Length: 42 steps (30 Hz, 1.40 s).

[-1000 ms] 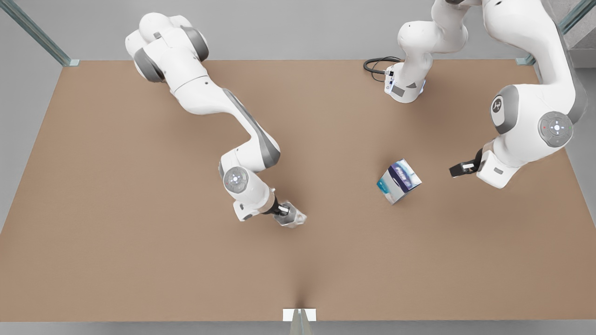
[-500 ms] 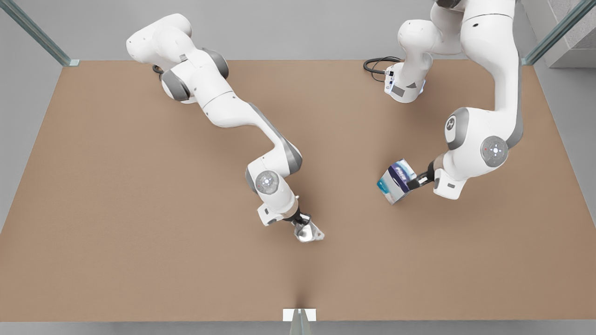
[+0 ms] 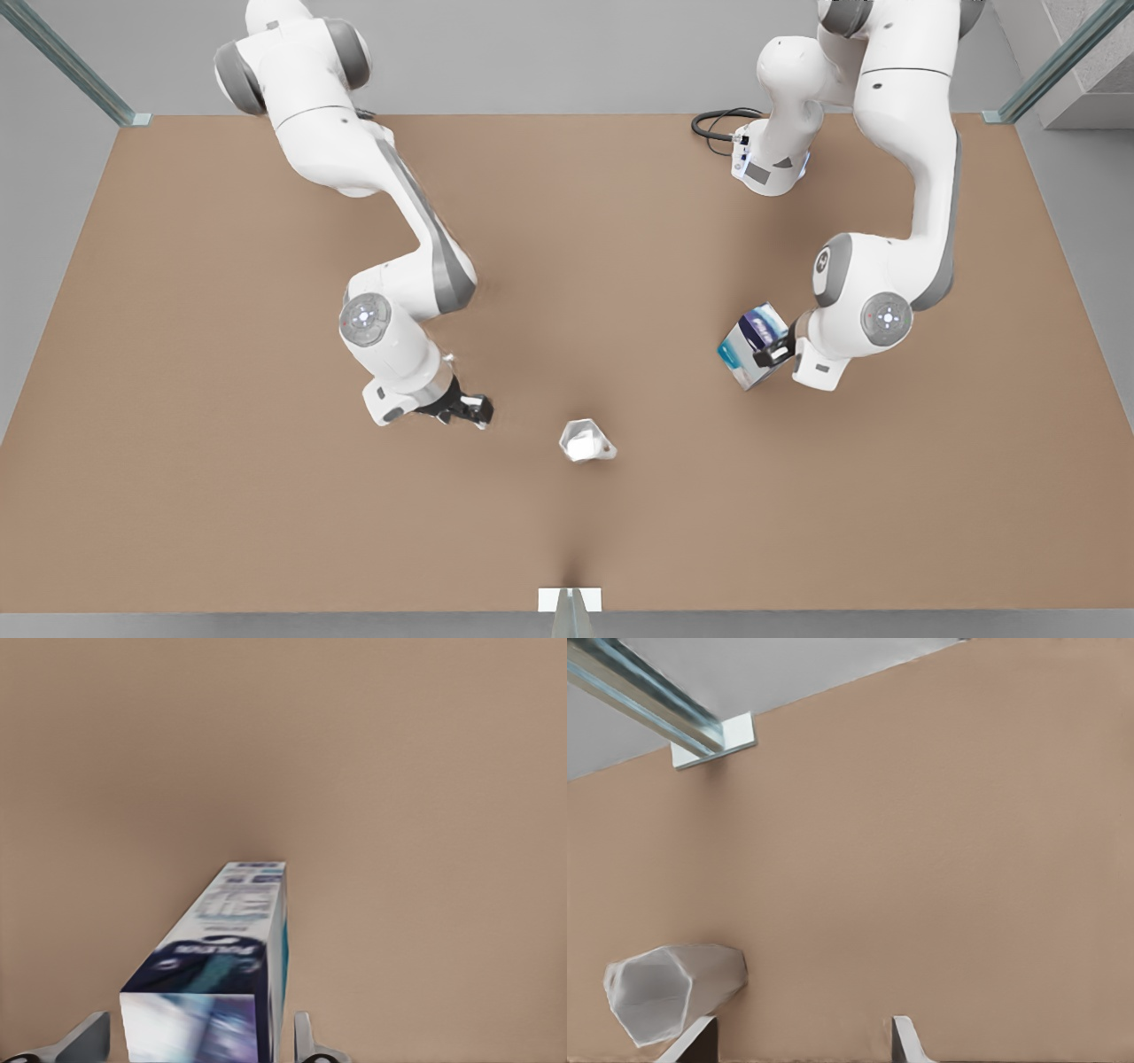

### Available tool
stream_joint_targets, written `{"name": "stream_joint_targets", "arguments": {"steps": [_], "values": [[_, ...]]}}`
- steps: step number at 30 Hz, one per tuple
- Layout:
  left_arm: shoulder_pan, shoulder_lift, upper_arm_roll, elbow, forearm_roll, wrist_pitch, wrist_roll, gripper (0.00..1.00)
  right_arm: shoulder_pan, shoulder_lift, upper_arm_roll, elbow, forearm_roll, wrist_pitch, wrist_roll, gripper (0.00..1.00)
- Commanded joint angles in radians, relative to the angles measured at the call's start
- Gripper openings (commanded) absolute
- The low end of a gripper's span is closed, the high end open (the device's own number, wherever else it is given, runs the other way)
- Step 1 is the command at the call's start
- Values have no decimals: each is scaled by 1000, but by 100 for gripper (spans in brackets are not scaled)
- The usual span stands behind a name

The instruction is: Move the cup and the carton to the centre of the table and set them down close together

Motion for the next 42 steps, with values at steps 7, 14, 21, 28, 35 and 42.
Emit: {"name": "stream_joint_targets", "arguments": {"steps": [7,14,21,28,35,42], "values": [[-11,27,-5,2,5,-14,-17,96,-377,-307,11,-18,-186,-497,-521,100],[-12,37,-6,5,2,-11,-15,60,-521,-406,89,-22,-221,-598,-460,100],[-55,20,-15,109,-6,-109,-54,60,-526,-323,90,37,-235,-587,-457,100],[-250,237,-143,525,-113,-147,-554,62,-589,-265,159,76,-233,-555,-439,100],[-288,336,-160,621,-110,-126,-831,62,-586,-268,159,76,-230,-553,-440,100],[-290,402,-160,675,-109,-89,-854,97,-589,-266,159,77,-233,-553,-442,100]]}}
